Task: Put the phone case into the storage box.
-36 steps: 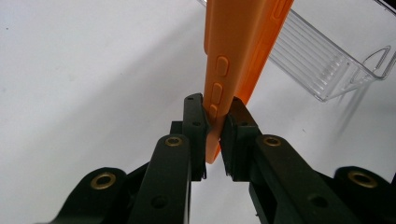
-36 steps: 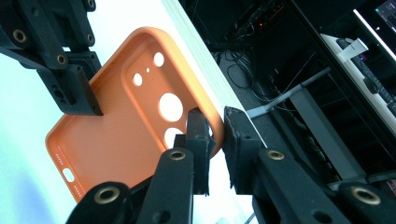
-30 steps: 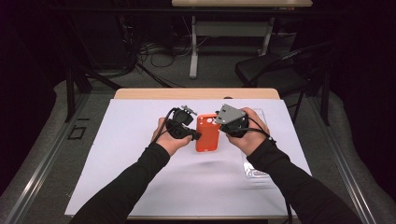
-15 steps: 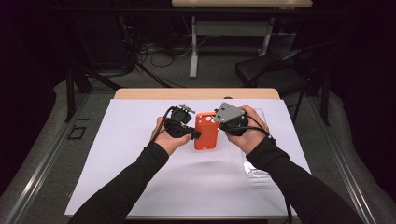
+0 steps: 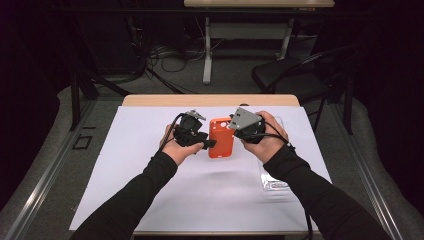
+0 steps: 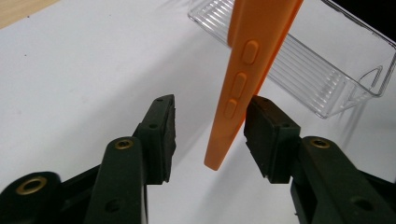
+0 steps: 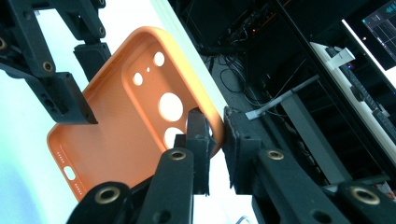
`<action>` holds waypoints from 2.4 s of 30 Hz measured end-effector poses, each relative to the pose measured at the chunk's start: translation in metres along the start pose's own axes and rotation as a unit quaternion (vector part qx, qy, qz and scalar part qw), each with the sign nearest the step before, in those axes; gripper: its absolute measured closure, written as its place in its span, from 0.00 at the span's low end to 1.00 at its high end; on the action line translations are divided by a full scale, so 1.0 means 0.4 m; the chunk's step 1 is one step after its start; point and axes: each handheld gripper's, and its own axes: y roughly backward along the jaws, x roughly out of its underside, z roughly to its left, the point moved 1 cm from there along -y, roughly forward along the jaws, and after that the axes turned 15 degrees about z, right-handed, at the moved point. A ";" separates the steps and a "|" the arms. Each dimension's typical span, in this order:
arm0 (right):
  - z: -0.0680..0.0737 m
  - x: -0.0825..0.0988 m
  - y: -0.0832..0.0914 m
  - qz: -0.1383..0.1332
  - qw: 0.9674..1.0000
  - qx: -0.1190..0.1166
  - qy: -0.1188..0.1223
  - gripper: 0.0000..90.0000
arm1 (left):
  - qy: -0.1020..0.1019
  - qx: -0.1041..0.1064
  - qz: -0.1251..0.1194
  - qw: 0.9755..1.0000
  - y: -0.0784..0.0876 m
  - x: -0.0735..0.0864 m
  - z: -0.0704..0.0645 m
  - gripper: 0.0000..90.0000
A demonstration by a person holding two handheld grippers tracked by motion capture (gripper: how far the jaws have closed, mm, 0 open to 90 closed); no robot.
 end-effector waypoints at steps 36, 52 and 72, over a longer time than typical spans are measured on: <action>-0.098 0.039 0.034 0.017 0.999 0.048 0.012 0.91 | -0.001 -0.025 -0.033 0.999 0.053 0.064 0.067 0.31; -0.116 0.062 0.061 0.018 0.997 0.071 0.024 0.91 | 0.021 -0.012 -0.048 0.999 0.070 0.101 0.094 0.28; -0.244 0.169 0.044 0.046 0.990 0.131 -0.002 0.91 | 0.030 -0.018 -0.069 0.997 0.104 0.148 0.109 0.17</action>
